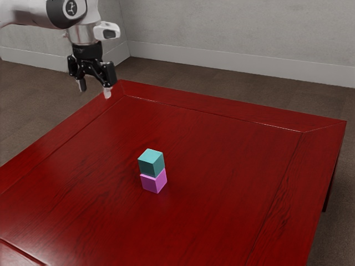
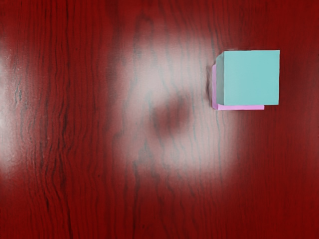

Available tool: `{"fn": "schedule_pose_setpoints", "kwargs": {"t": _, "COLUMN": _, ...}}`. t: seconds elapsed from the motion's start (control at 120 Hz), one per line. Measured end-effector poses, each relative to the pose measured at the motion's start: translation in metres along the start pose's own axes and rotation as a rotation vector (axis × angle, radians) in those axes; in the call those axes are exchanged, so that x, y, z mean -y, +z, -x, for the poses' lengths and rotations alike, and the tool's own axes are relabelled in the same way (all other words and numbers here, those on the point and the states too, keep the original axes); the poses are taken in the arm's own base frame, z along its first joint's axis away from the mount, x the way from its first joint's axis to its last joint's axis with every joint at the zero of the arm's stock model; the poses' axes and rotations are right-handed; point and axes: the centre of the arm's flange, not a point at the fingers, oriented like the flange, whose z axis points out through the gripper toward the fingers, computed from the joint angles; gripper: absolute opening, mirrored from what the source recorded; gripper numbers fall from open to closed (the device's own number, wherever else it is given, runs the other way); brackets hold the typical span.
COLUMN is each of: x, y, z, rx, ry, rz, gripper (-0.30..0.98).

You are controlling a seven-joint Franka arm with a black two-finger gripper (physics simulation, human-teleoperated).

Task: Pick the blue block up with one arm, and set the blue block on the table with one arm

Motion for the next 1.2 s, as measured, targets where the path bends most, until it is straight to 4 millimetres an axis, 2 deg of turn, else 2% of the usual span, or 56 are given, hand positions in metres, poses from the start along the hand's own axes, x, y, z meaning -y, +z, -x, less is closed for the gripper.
{"fn": "schedule_pose_setpoints", "kwargs": {"t": 0.142, "x": -0.003, "y": -0.003, "z": -0.006, "rx": -0.059, "ry": 0.019, "rz": -0.004, "gripper": 0.69}}
{"fn": "schedule_pose_setpoints", "kwargs": {"t": 0.217, "x": -0.022, "y": 0.032, "z": -0.008, "rx": -0.035, "ry": 0.044, "rz": 0.014, "gripper": 0.69}}
{"fn": "schedule_pose_setpoints", "kwargs": {"t": 0.342, "x": -0.065, "y": 0.089, "z": -0.014, "rx": -0.015, "ry": 0.088, "rz": 0.042, "gripper": 0.69}}
{"fn": "schedule_pose_setpoints", "kwargs": {"t": 0.425, "x": -0.070, "y": 0.127, "z": -0.013, "rx": 0.004, "ry": 0.072, "rz": 0.061, "gripper": 0.69}}
{"fn": "schedule_pose_setpoints", "kwargs": {"t": 0.575, "x": -0.082, "y": 0.167, "z": -0.029, "rx": -0.013, "ry": 0.047, "rz": 0.084, "gripper": 0.69}}
{"fn": "schedule_pose_setpoints", "kwargs": {"t": 0.708, "x": -0.085, "y": 0.190, "z": -0.041, "rx": -0.024, "ry": 0.014, "rz": 0.106, "gripper": 0.69}}
{"fn": "schedule_pose_setpoints", "kwargs": {"t": 1.2, "x": -0.087, "y": 0.249, "z": -0.069, "rx": -0.046, "ry": -0.053, "rz": 0.115, "gripper": 0.69}}
